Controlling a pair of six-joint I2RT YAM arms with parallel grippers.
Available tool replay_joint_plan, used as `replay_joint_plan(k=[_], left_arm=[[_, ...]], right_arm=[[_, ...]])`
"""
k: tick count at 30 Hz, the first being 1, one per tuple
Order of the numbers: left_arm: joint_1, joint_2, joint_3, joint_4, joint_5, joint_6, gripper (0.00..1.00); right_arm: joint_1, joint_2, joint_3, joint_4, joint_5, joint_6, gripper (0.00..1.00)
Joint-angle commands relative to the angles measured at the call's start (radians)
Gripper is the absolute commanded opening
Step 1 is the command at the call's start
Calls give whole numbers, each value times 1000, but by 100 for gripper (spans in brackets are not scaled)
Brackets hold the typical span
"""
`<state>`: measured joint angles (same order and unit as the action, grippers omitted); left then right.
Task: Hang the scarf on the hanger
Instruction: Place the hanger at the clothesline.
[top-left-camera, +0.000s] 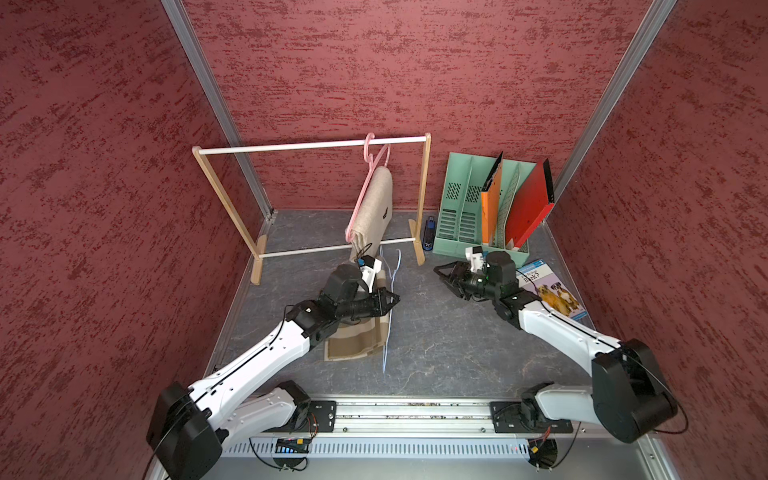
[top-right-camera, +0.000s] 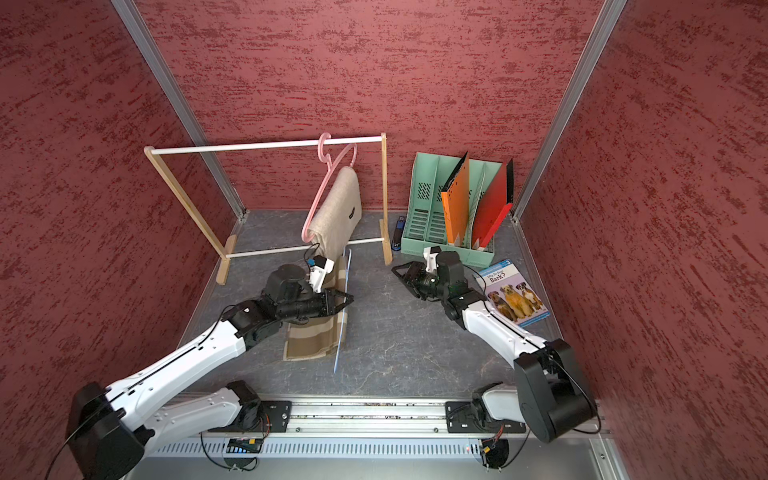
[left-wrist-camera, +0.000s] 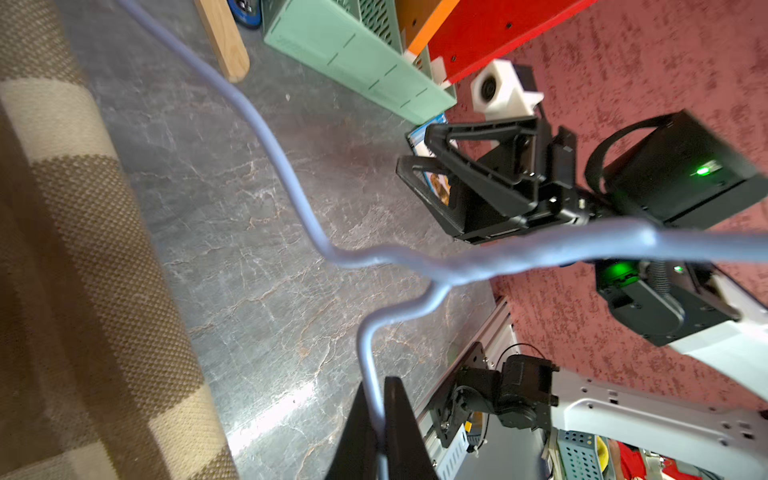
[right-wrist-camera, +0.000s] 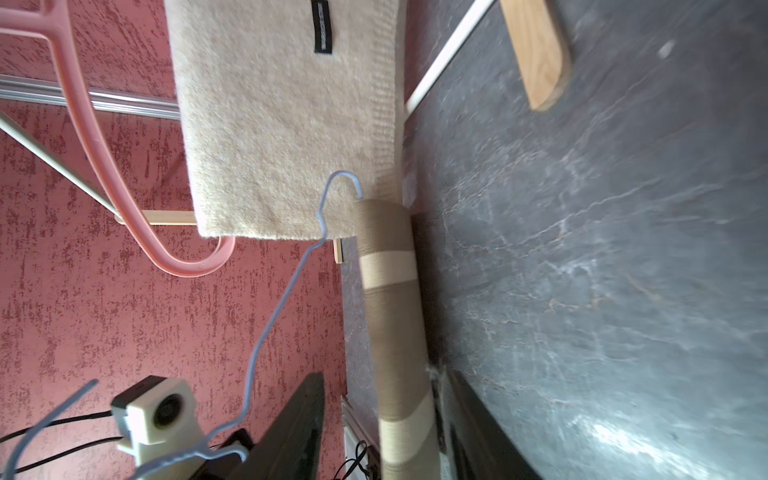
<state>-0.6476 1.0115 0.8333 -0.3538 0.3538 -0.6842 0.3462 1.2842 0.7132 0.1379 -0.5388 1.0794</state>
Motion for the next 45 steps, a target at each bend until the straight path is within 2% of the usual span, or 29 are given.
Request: replay_joint_plan(k=[1, 9, 13, 18, 22, 25, 30, 33, 36, 41, 45], left_arm=[[25, -92, 94, -171, -33, 7, 0], [67, -142, 352, -477, -171, 60, 0], [100, -148, 481, -580, -190, 94, 0], [105, -166, 582, -639, -203, 93, 0], [109, -159, 685, -722, -294, 128, 0], [121, -153, 754, -737, -314, 166, 0], [134, -73, 924, -830, -370, 242, 0], [155, -35, 975, -864, -409, 282, 0], [219, -9, 988, -864, -384, 312, 0], [408, 47, 983, -853, -216, 357, 0], [523, 74, 979, -853, -188, 399, 0]], right_arm=[[-29, -50, 4, -144, 28, -96, 52], [-45, -74, -10, -144, 15, -99, 52], [-46, -88, -7, -156, 18, -103, 52], [-46, -94, -3, -154, 21, -106, 52], [-47, -90, -11, -139, 13, -99, 52], [-46, -91, -17, -138, 10, -99, 52], [-47, -95, -28, -127, 7, -95, 52], [-47, -98, -35, -119, 7, -93, 52], [-46, -99, -38, -116, 4, -93, 52], [-46, -93, -43, -109, -4, -96, 52], [-46, -95, -59, -99, -4, -93, 53]])
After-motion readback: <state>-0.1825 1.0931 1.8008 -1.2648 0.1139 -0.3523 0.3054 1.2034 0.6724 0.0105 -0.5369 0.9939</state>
